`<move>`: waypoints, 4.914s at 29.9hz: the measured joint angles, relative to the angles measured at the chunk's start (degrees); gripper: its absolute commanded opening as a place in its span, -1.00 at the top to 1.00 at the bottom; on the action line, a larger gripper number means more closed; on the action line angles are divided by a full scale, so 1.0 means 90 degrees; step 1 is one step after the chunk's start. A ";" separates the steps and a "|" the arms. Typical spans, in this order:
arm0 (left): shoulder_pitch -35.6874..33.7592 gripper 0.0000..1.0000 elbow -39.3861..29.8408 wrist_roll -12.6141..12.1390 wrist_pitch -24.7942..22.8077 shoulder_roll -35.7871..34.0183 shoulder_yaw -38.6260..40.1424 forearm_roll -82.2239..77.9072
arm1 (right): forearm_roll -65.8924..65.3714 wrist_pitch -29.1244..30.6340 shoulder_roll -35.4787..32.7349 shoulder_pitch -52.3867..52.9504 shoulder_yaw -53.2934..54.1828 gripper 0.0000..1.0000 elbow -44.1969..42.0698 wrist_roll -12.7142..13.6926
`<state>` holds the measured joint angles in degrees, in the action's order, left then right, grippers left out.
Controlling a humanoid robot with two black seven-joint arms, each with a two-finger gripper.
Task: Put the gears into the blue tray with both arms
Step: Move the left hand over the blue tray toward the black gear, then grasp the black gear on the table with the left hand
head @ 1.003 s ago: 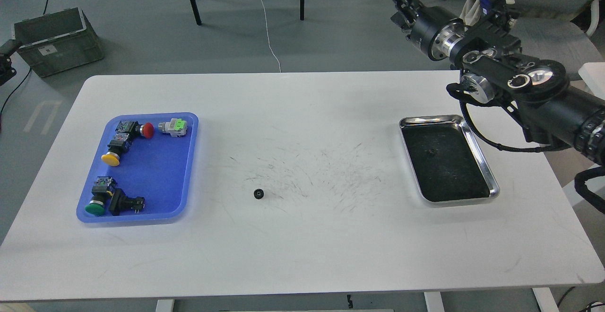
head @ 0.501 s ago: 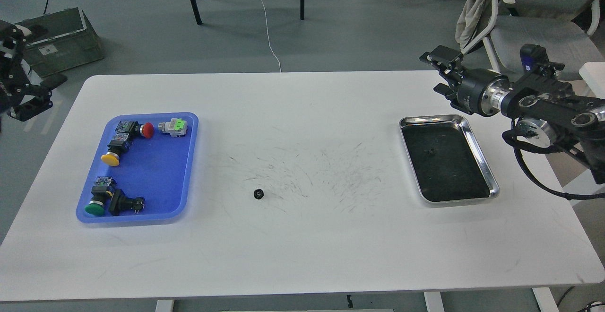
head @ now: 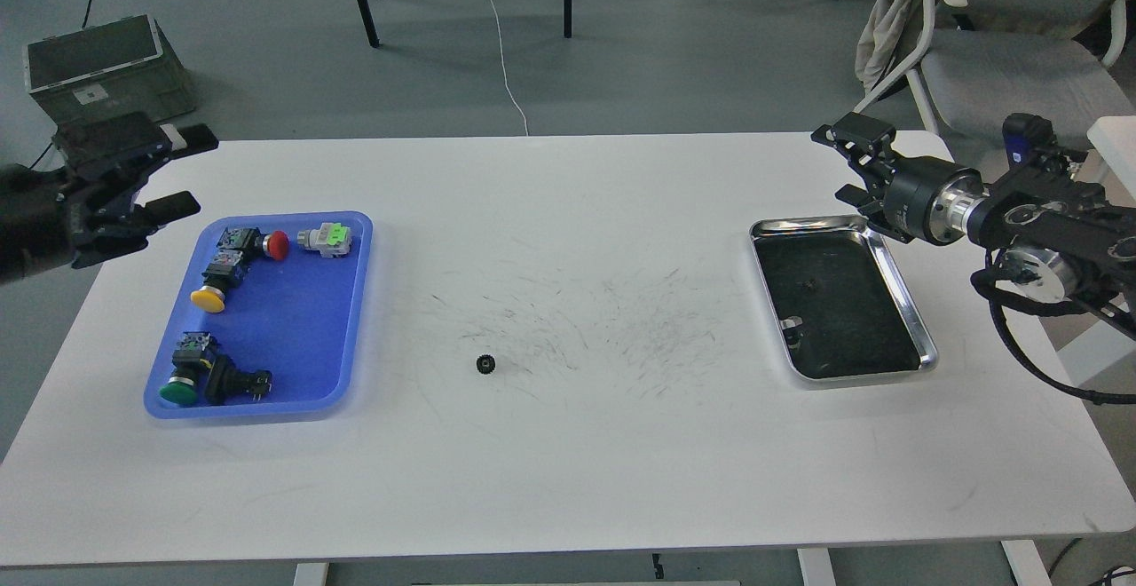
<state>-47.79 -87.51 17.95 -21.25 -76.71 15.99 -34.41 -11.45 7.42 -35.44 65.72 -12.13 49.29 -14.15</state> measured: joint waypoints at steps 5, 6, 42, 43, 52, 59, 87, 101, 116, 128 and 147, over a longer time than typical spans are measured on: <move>-0.0115 -0.96 -0.0428 0.0005 0.0652 0.0016 -0.0048 -0.0195 | 0.0013 -0.0104 -0.0088 -0.0367 0.1219 -0.91 -0.0028 -0.0034; -0.0131 -0.96 -0.0525 0.0002 0.0680 0.0001 -0.0059 -0.0282 | 0.0012 -0.0105 -0.0094 -0.0484 0.1566 -0.92 -0.0028 -0.0049; 0.0015 -0.87 -0.0377 0.1120 0.1316 0.2526 -0.0613 -0.6376 | 0.0003 -0.0464 -0.0096 -0.1503 0.4249 -0.93 -0.0104 -0.0167; -0.0009 -0.84 -0.0300 0.1120 0.1316 0.2606 -0.0620 -0.6573 | 0.0003 -0.0464 -0.0105 -0.1496 0.4245 -0.93 -0.0104 -0.0167; -0.0645 -0.82 0.0765 0.1121 0.1279 0.3915 -0.0645 -0.8423 | -0.0005 -0.0453 -0.0243 -0.1464 0.4205 -0.93 -0.0077 -0.0160; -0.0701 -0.75 0.1088 0.1118 0.1278 0.4403 -0.0843 -0.9529 | -0.0004 -0.0455 -0.0342 -0.1452 0.4278 -0.93 -0.0102 -0.0157; 0.0284 -0.61 0.3104 0.1116 0.2365 0.5791 -0.0975 -1.0067 | 0.0365 -0.0540 -0.0349 -0.2157 0.5184 -0.93 -0.0234 -0.0165; 0.0431 -0.30 0.3750 0.1118 0.2882 0.5778 -0.1061 -1.0067 | 0.0357 -0.0531 -0.0308 -0.2175 0.5176 -0.93 -0.0203 -0.0167; 0.0460 0.15 0.3628 0.1117 0.2946 0.5615 -0.1169 -1.0066 | 0.0327 -0.0531 -0.0118 -0.2175 0.5144 -0.93 -0.0213 -0.0167; 0.0448 0.56 0.3622 0.1117 0.2963 0.5601 -0.1156 -1.0066 | 0.0314 -0.0522 -0.0109 -0.2175 0.5118 -0.93 -0.0214 -0.0167; 0.0358 0.82 0.3347 0.1119 0.3040 0.5090 -0.1063 -1.0065 | 0.0286 -0.0522 -0.0101 -0.2217 0.5098 -0.93 -0.0213 -0.0167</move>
<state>-44.57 -57.38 28.02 6.11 -30.90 6.43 -124.99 -8.88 2.73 -36.35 45.77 33.74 47.37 -15.65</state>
